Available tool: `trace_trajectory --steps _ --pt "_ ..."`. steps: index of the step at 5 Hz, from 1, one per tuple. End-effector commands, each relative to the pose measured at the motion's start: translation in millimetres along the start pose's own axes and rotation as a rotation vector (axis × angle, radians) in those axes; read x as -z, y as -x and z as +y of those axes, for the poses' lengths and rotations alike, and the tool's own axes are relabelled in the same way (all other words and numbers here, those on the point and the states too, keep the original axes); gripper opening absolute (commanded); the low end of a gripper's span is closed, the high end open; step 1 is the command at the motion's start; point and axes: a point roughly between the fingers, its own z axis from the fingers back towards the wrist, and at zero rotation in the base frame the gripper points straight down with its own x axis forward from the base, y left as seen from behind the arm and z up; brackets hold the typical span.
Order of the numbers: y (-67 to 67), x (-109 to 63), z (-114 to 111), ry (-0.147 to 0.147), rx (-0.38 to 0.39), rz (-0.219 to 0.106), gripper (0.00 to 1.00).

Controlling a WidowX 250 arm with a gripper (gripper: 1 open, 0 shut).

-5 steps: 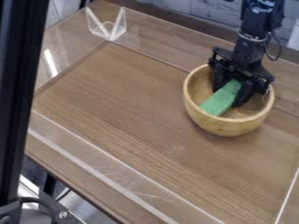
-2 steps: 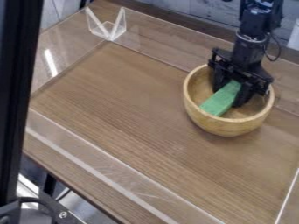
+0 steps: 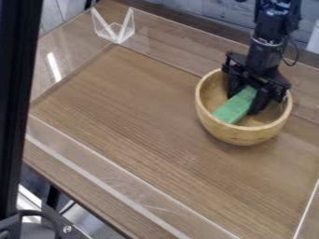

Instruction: Remove the green block from inside the brown bowl and put it on the table

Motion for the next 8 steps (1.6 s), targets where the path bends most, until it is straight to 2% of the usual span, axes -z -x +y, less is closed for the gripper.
trace_trajectory --steps 1,8 --pt "3.5 -6.1 1.2 0.012 -0.004 -0.010 0.00" --pt "12.5 -22.2 1.6 0.023 -0.007 -0.050 0.00"
